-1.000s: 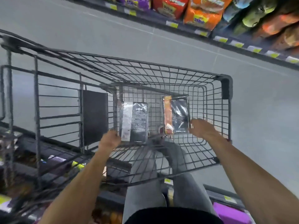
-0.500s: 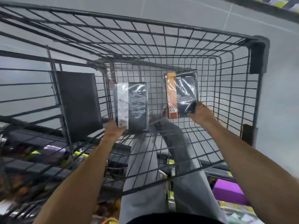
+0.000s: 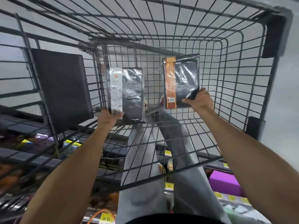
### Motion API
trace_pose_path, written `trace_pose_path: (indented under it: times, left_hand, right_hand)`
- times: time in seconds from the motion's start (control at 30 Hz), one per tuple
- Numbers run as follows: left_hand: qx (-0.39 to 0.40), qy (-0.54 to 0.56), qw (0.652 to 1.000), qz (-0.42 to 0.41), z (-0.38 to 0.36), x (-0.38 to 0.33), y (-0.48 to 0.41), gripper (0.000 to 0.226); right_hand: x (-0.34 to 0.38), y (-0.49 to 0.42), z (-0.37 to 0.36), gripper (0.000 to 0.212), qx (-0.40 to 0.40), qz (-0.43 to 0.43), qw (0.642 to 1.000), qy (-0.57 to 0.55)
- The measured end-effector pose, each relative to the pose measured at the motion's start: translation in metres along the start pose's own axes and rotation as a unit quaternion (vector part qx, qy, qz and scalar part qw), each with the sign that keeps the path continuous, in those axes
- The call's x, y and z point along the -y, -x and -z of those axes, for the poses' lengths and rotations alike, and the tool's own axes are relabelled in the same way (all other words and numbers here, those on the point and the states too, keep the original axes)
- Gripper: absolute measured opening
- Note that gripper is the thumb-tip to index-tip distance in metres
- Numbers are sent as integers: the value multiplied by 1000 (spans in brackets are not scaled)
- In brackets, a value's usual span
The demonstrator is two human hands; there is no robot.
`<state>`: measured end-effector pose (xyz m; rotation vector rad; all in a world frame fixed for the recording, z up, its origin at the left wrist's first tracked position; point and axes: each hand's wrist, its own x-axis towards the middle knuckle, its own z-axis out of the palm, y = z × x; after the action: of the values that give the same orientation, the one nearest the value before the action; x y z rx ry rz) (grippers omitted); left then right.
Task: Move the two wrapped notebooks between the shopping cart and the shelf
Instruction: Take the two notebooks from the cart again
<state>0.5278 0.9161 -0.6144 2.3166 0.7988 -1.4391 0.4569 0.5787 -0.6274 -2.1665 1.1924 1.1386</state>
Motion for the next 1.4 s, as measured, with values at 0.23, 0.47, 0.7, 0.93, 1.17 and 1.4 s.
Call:
trace_pose_path:
  times: [0.23,0.47,0.7,0.93,1.17,1.4]
  left_hand:
    - [-9,-2,1000,-12,6,5,-6,62]
    - [11,10,999,-31,17,6,8,51]
    - [143,218,965,21,39,-2,37,58]
    - [103,298,947,-54,54,-23,64,33]
    - [56,273,956,-94,60,-48,96,34]
    - [24,248,960,-128,64,-49,132,18]
  right_hand:
    - [-1,0,-3,83,-17,17,1000,3]
    - [-5,13,5,70,-40,4,998,-43]
    - [-7,35,17,62,5,5,997,-81]
    - [-13,64,28,42,29,13,982,-184]
    - [-6,85,45,37,-12,61,962,-264]
    - [3,109,76,38,-16,110,948,-298]
